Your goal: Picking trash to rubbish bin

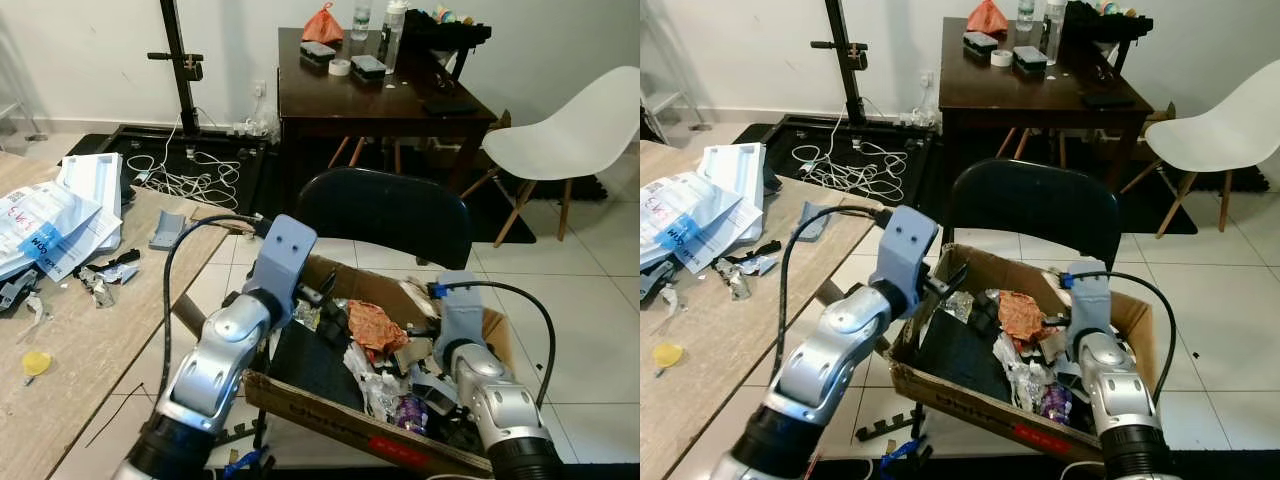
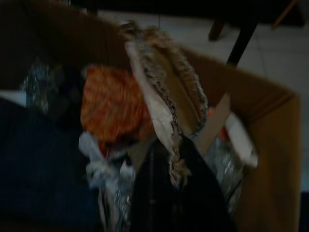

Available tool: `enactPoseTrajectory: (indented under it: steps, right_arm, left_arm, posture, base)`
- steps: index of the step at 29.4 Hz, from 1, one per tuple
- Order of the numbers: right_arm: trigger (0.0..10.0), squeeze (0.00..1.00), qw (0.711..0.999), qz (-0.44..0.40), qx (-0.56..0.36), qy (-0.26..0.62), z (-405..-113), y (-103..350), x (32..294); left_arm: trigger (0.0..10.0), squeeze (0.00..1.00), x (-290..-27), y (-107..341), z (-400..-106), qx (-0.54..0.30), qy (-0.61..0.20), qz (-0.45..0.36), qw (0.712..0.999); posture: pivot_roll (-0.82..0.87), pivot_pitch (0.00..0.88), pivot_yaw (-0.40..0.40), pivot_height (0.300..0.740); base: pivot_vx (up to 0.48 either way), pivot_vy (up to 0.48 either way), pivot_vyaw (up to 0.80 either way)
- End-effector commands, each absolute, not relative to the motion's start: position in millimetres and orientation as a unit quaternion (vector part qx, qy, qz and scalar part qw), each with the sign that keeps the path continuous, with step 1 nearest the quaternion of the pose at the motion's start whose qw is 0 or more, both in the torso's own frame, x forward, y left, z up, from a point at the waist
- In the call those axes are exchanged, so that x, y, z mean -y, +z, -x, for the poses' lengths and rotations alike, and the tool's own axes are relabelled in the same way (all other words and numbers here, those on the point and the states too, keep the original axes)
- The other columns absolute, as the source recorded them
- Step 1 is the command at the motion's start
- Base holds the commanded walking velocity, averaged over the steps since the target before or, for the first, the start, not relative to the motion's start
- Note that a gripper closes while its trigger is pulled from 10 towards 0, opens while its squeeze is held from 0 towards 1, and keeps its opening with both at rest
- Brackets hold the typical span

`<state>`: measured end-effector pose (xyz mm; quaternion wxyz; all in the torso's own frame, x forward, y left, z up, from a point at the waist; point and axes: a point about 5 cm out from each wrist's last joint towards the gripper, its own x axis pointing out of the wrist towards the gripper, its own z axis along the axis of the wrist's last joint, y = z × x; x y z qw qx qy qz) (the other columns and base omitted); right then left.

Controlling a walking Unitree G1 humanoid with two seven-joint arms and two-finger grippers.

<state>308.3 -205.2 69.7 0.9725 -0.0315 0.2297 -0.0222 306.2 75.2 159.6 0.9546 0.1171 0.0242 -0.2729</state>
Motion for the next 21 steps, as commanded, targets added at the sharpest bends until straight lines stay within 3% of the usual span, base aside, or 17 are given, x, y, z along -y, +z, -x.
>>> enactPoseTrajectory:
  steps: [1, 4, 5, 10, 13, 15, 18, 19, 20, 21]
  right_arm:
    - [10.0, 1.0, 0.973, 0.018, -0.231, -0.016, -308.7, 67.6, 204.3]
    - [10.0, 1.0, 0.973, 0.038, -0.224, -0.03, -310.9, 70.3, 207.5]
    - [10.0, 0.0, 0.975, 0.051, -0.212, -0.038, -313.3, 73.1, 209.7]
    - [10.0, 0.0, 0.985, 0.055, -0.151, -0.063, -321.6, 92.0, 214.0]
    - [10.0, 0.0, 0.996, 0.011, -0.066, -0.063, -329.0, 116.5, 210.7]
    - [10.0, 0.0, 0.996, 0.011, -0.066, -0.063, -329.0, 116.5, 210.7]
    - [10.0, 0.0, 1.0, 0.022, -0.005, -0.013, -334.4, 142.3, 193.4]
    - [10.0, 0.07, 1.0, 0.03, 0.007, 0.001, -335.9, 149.3, 186.8]
    - [10.0, 0.07, 0.999, 0.033, 0.014, 0.008, -336.8, 153.5, 182.9]
    - [10.0, 0.25, 0.999, 0.036, 0.029, 0.018, -339.3, 161.3, 176.2]
  left_arm:
    - [10.0, 0.0, -73.8, 155.6, -305.6, -0.029, -0.279, -0.129, 0.951]
    - [10.0, 0.0, -74.8, 156.6, -306.7, -0.027, -0.269, -0.127, 0.954]
    - [10.0, 0.0, -75.3, 156.9, -307.5, -0.026, -0.263, -0.125, 0.956]
    - [10.0, 0.0, -76.9, 160.5, -310.6, -0.015, -0.244, -0.114, 0.963]
    - [10.0, 0.0, -81.1, 167.5, -315.5, -0.001, -0.216, -0.091, 0.972]
    - [10.0, 0.0, -81.1, 167.5, -315.5, -0.001, -0.216, -0.091, 0.972]
    - [10.0, 0.0, -86.4, 173.1, -318.2, 0.006, -0.193, -0.072, 0.979]
    - [10.0, 0.0, -88.2, 175.2, -318.8, 0.01, -0.183, -0.065, 0.981]
    - [10.0, 0.0, -89.3, 176.6, -319.2, 0.013, -0.177, -0.061, 0.982]
    - [10.0, 0.0, -90.0, 179.6, -318.9, 0.018, -0.172, -0.056, 0.983]
  posture:
    - [0.02, 0.057, -0.017, 0.74]
    - [0.02, 0.057, -0.017, 0.74]
    - [0.01, 0.052, -0.017, 0.74]
    - [0.01, 0.052, -0.017, 0.74]
    - [0.01, 0.045, -0.017, 0.74]
    - [0.01, 0.045, -0.017, 0.74]
    - [0.01, 0.038, -0.017, 0.74]
    - [0.01, 0.033, -0.022, 0.74]
    - [0.01, 0.033, -0.022, 0.74]
    - [0.01, 0.029, -0.027, 0.74]
  base:
    - [0.0, 0.0, 0.0]
    - [0.0, 0.0, 0.0]
    - [0.0, 0.0, 0.0]
    - [0.0, 0.0, 0.0]
    - [0.0, 0.0, 0.0]
    - [0.0, 0.0, 0.0]
    - [0.0, 0.0, 0.0]
    - [0.0, 0.0, 0.8]
    - [0.0, 0.0, 0.8]
    - [0.0, 0.0, 0.8]
